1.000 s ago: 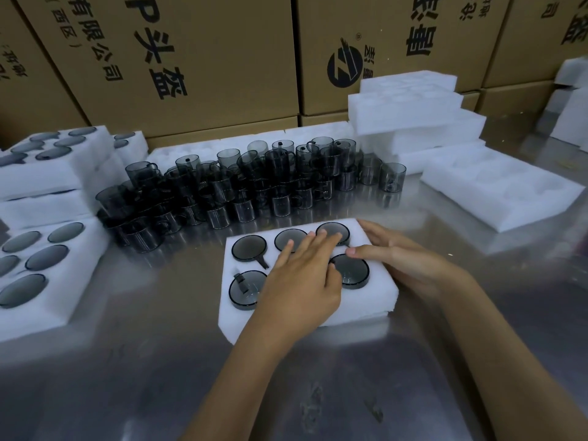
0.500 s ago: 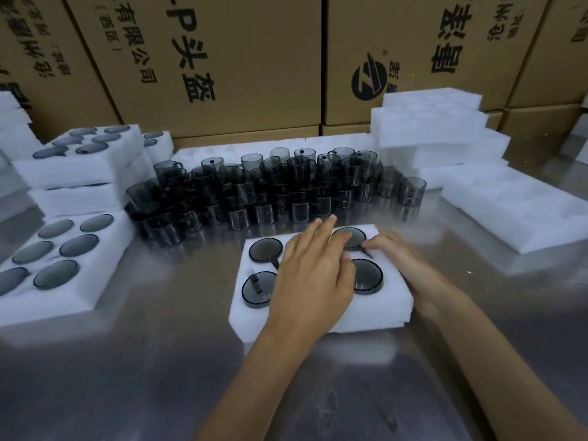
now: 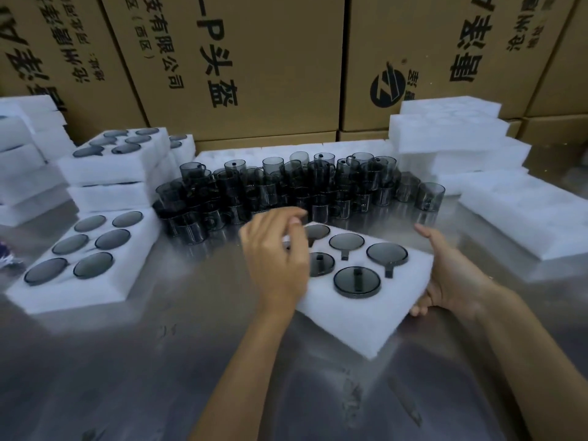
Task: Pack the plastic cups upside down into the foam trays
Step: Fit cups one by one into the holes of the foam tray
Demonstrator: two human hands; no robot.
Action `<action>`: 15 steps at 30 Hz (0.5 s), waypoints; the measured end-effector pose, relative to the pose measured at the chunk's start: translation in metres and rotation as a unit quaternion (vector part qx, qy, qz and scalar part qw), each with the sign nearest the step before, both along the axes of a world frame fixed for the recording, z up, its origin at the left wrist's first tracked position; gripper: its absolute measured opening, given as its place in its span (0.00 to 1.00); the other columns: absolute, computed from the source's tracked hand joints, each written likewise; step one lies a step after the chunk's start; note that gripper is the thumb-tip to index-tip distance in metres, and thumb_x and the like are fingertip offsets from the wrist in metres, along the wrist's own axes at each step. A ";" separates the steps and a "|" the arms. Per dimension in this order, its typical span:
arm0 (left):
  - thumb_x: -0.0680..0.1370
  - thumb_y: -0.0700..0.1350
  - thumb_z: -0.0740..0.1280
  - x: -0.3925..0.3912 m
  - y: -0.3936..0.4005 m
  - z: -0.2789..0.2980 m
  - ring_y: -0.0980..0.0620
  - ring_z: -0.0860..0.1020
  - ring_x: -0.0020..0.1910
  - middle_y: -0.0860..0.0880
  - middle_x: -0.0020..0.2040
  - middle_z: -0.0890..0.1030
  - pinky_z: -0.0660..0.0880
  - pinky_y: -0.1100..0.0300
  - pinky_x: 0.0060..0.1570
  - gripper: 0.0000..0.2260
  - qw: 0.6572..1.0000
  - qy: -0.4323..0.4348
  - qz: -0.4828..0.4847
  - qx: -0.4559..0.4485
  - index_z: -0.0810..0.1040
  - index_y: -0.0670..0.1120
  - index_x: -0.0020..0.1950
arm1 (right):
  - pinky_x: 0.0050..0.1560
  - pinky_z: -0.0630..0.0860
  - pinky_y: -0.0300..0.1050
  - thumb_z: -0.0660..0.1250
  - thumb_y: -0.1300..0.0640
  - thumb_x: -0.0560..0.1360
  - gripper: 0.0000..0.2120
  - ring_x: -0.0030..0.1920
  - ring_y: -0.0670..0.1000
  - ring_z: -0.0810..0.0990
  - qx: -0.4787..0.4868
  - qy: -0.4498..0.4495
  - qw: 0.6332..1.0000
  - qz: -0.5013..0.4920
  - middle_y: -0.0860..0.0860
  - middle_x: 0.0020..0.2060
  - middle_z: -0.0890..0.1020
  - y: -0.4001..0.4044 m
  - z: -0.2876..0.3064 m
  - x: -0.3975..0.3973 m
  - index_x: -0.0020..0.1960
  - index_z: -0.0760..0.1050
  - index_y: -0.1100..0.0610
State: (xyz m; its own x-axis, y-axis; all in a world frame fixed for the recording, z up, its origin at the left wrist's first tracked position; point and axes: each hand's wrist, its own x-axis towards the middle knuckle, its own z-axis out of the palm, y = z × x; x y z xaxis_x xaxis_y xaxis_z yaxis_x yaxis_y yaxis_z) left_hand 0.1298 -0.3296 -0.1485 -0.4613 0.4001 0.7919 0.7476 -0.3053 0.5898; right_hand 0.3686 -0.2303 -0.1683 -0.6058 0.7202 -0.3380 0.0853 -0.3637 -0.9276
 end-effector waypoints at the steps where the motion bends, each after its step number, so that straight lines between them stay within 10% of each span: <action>1: 0.77 0.45 0.59 -0.008 0.001 -0.002 0.60 0.74 0.49 0.61 0.45 0.80 0.66 0.57 0.59 0.11 0.997 -0.070 0.019 -0.006 0.82 0.50 0.47 | 0.27 0.79 0.47 0.63 0.21 0.64 0.37 0.28 0.60 0.80 0.009 -0.015 1.000 0.009 0.64 0.34 0.82 -0.002 0.000 -0.006 0.50 0.87 0.52; 4: 0.78 0.46 0.60 -0.032 0.010 -0.013 0.51 0.76 0.56 0.57 0.48 0.81 0.70 0.51 0.61 0.09 0.950 -0.302 0.025 -0.071 0.81 0.50 0.49 | 0.31 0.80 0.46 0.70 0.19 0.53 0.36 0.31 0.57 0.83 0.024 -0.071 0.997 0.027 0.58 0.34 0.83 -0.007 -0.001 -0.024 0.42 0.87 0.49; 7: 0.78 0.47 0.64 -0.045 0.015 -0.018 0.42 0.79 0.48 0.46 0.46 0.81 0.74 0.50 0.51 0.08 0.798 -0.579 -0.136 -0.097 0.79 0.44 0.50 | 0.56 0.82 0.59 0.67 0.18 0.58 0.38 0.52 0.59 0.86 0.024 -0.124 0.990 0.064 0.56 0.50 0.87 -0.009 -0.005 -0.040 0.51 0.87 0.46; 10: 0.72 0.48 0.67 -0.046 0.012 -0.021 0.45 0.77 0.35 0.44 0.37 0.80 0.74 0.55 0.38 0.09 0.751 -0.618 -0.210 -0.102 0.80 0.43 0.47 | 0.67 0.74 0.62 0.70 0.27 0.67 0.32 0.60 0.60 0.83 0.010 -0.083 0.995 0.058 0.55 0.58 0.85 -0.016 0.001 -0.066 0.63 0.82 0.46; 15: 0.79 0.47 0.59 -0.053 0.010 -0.023 0.43 0.80 0.41 0.40 0.46 0.82 0.77 0.53 0.45 0.13 0.734 -0.630 -0.250 -0.037 0.78 0.41 0.55 | 0.45 0.82 0.50 0.73 0.43 0.70 0.23 0.39 0.55 0.87 0.053 -0.059 0.997 -0.008 0.58 0.42 0.87 -0.022 0.007 -0.081 0.58 0.83 0.57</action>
State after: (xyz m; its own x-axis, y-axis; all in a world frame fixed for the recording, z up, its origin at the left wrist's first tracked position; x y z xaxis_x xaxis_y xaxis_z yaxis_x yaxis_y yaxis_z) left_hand 0.0768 -0.3195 -0.1711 -0.5899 0.7892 -0.1710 -0.6011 -0.2877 0.7456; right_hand 0.2876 -0.2527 -0.1612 -0.5540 0.7653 -0.3279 0.1917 -0.2660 -0.9447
